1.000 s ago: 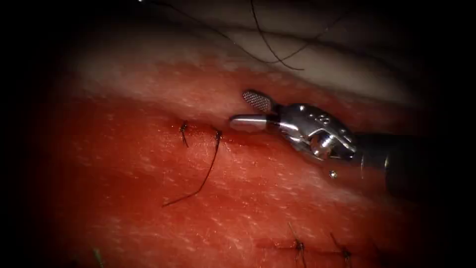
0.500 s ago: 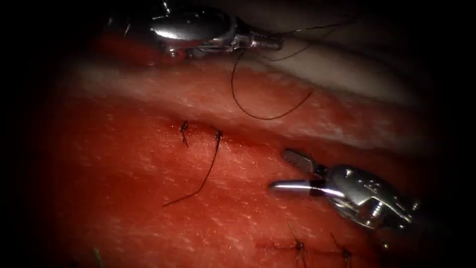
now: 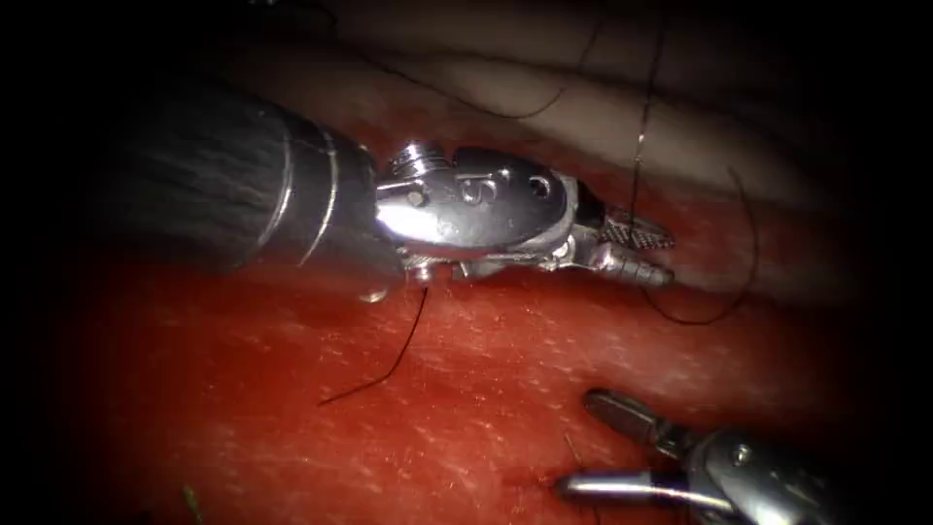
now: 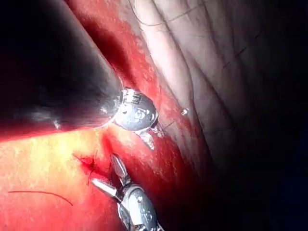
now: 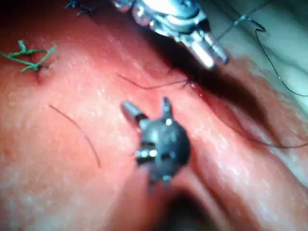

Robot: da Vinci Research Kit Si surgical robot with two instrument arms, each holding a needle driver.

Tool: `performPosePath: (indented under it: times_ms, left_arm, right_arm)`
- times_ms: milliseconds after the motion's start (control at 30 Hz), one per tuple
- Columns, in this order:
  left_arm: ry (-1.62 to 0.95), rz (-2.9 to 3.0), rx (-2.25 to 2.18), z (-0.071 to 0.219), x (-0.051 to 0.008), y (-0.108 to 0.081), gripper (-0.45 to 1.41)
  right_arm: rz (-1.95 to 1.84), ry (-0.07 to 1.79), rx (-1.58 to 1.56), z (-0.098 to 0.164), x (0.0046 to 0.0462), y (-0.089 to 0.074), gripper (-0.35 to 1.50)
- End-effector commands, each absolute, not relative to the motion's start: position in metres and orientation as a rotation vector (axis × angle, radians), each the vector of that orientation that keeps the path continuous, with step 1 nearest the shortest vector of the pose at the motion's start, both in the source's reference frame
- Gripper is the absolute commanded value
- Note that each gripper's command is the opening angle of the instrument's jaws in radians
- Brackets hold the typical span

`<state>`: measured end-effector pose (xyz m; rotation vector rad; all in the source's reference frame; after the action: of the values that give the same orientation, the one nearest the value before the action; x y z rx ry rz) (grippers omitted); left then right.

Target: Wound Closure

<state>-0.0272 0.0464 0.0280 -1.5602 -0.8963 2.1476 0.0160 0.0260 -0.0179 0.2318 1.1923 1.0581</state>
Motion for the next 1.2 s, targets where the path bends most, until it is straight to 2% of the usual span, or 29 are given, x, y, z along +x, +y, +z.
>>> performPosePath:
  times_ms: [33,200,400,533,700,967,1200]
  left_arm:
    - [-0.888,2.165,-1.536,0.028,-0.0269,0.046,0.6]
    - [-0.877,2.252,-1.403,0.025,-0.0215,0.047,0.77]
    - [-0.804,2.345,-1.297,0.023,-0.0155,0.047,0.78]
    - [-0.834,2.55,-1.13,0.023,-0.0112,0.043,0.78]
    - [-0.92,2.631,-1.077,0.024,-0.0085,0.039,0.78]
    - [-0.966,2.661,-1.061,0.025,-0.0098,0.037,0.76]
    - [-0.78,2.545,-0.954,0.029,-0.0137,0.037,0.66]
  right_arm:
    - [1.055,1.199,0.239,-0.018,0.0173,0.026,1.31]
    - [1.035,1.209,0.254,-0.019,0.0188,0.026,1.31]
    - [1.031,1.213,0.25,-0.018,0.0194,0.026,1.31]
    - [1.032,1.213,0.246,-0.018,0.0197,0.027,1.31]
    - [1.022,1.213,0.238,-0.018,0.0199,0.027,1.31]
    - [1.011,1.211,0.221,-0.018,0.0206,0.027,1.31]
    - [1.0,1.205,0.208,-0.018,0.0218,0.027,1.31]
